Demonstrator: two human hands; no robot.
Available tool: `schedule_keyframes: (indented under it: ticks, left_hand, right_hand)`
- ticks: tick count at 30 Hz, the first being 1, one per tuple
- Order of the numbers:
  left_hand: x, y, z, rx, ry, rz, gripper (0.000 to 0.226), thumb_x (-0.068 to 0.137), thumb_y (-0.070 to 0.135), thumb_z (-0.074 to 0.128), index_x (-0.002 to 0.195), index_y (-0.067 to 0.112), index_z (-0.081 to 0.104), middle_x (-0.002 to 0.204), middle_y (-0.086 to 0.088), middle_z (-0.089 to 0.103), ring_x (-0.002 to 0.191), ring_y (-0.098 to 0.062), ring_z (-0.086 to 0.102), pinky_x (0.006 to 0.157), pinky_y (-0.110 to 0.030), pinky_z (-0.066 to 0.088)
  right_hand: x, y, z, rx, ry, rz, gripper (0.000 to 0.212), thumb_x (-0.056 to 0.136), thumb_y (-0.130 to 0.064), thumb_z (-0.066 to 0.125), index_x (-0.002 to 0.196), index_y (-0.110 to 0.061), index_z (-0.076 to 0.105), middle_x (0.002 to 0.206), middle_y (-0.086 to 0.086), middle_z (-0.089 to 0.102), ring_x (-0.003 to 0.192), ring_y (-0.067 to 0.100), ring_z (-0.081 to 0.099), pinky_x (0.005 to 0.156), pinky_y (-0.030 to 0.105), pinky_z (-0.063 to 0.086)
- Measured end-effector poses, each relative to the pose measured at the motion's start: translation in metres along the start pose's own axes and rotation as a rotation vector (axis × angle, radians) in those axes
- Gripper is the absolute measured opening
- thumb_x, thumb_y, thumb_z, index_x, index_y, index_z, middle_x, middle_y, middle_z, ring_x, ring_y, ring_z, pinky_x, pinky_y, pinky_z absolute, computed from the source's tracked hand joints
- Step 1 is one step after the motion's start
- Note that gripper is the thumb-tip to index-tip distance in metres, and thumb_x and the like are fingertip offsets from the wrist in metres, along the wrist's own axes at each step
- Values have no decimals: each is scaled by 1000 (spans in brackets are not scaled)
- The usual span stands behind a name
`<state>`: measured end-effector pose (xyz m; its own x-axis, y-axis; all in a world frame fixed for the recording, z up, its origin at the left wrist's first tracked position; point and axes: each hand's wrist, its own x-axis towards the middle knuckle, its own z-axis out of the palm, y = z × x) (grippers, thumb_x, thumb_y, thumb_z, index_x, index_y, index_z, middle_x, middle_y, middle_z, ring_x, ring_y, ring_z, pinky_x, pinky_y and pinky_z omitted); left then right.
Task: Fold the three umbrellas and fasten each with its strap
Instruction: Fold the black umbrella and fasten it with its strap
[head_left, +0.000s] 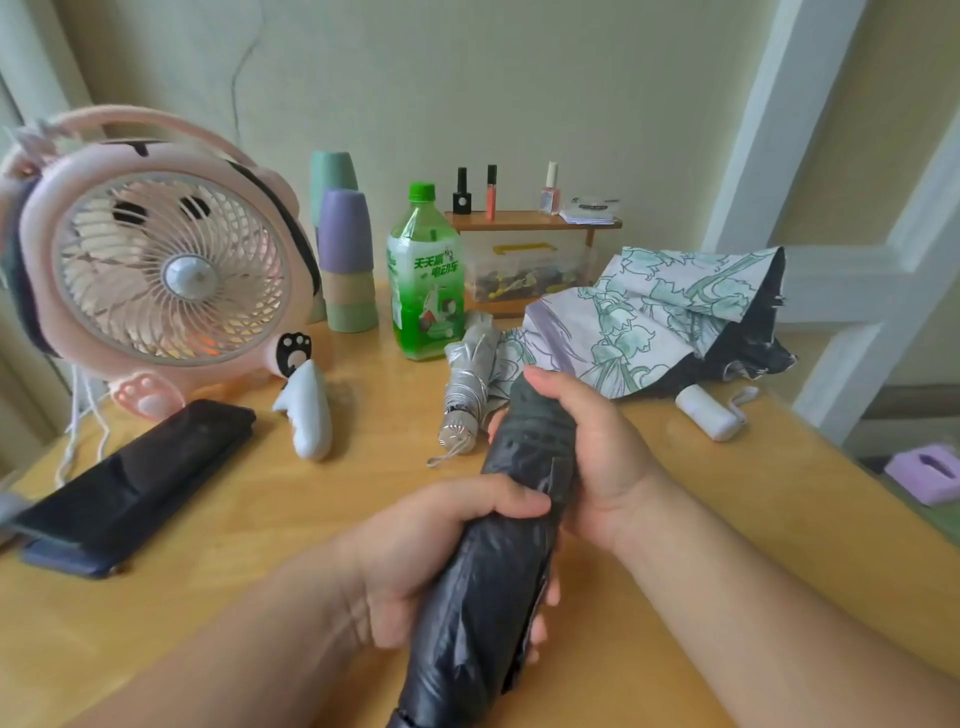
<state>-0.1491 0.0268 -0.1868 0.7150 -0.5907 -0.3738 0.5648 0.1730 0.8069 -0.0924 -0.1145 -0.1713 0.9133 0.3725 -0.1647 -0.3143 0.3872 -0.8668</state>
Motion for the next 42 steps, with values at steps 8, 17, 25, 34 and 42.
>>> schedule_keyframes:
  ticks: [8,17,25,34,42]
  left_hand:
    - [-8,-1,13,62,156,-10,27,80,27,68,77,0,64,69,-21,60,54,-30,60,59,-37,55]
    - [7,3,-15,-239,493,443,48,106,39,45,130,1,61,119,-22,72,111,-35,70,102,-55,51]
    - [-3,10,-25,-107,426,490,46,87,57,64,114,20,69,94,1,70,82,-12,59,80,-35,40]
    - [-4,7,-32,-144,402,539,67,88,61,55,128,9,69,129,-14,69,117,-28,64,103,-42,48]
    - [-2,6,-33,-156,259,651,62,93,25,67,134,-15,44,113,-32,56,75,-34,56,67,-38,49]
  right_hand:
    - [-2,1,-4,16,-1,73,35,86,-43,69,81,-9,79,94,19,70,70,29,68,71,36,60]
    - [-19,22,7,-686,34,-23,48,75,-36,87,117,-26,65,102,4,76,87,29,77,72,54,64]
    - [-33,0,9,-376,-80,-25,17,85,-23,68,85,-7,71,69,21,62,51,29,57,39,29,48]
    - [-32,6,10,-397,-125,-46,33,81,-25,69,100,1,72,73,22,64,55,30,59,41,31,49]
    - [-30,4,6,-209,-276,126,41,85,-34,60,101,0,74,84,22,68,61,32,64,49,36,57]
